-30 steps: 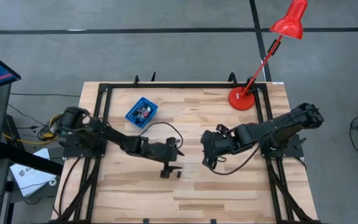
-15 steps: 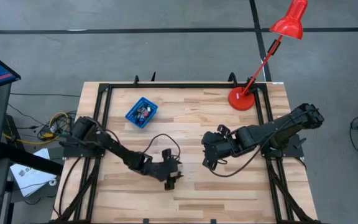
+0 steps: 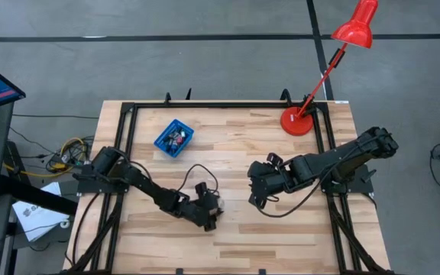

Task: Pick & Place Nail Polish
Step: Put the light gray nail polish bottle into the blue bin

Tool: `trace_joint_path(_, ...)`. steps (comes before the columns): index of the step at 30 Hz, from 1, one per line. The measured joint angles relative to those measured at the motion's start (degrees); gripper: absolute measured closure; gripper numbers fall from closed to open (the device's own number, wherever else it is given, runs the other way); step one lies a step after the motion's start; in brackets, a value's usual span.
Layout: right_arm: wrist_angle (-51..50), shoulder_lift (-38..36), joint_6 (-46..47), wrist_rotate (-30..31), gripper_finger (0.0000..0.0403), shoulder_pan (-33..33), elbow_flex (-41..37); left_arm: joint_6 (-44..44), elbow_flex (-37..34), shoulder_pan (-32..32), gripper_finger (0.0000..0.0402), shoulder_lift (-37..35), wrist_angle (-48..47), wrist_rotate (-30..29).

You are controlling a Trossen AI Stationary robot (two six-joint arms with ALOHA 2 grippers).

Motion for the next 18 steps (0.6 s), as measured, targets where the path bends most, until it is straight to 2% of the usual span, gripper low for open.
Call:
trace_joint_path(4,0.01,0.00,-0.02,1.06,0.0214,0.00,0.00,-0.24,0.07,-0.04,0.0133,0.03,-6.56,-0.64)
trace_joint_path(12,0.08,0.00,0.02,2.40,0.0214,0.00,0.00,-0.17,-0.16,0.05,0.0136,-0.44,-8.38,-0.45)
trace_joint_path(15,0.08,0.00,0.02,2.42,0.0214,0.00,0.00,-0.15,-0.21,0.29,0.0156,-0.40,-8.38,1.14)
trace_joint_path(18,0.08,0.00,0.02,2.42,0.0214,0.00,0.00,-1.10,-0.23,0.35,0.0197,-0.36,-8.34,1.90)
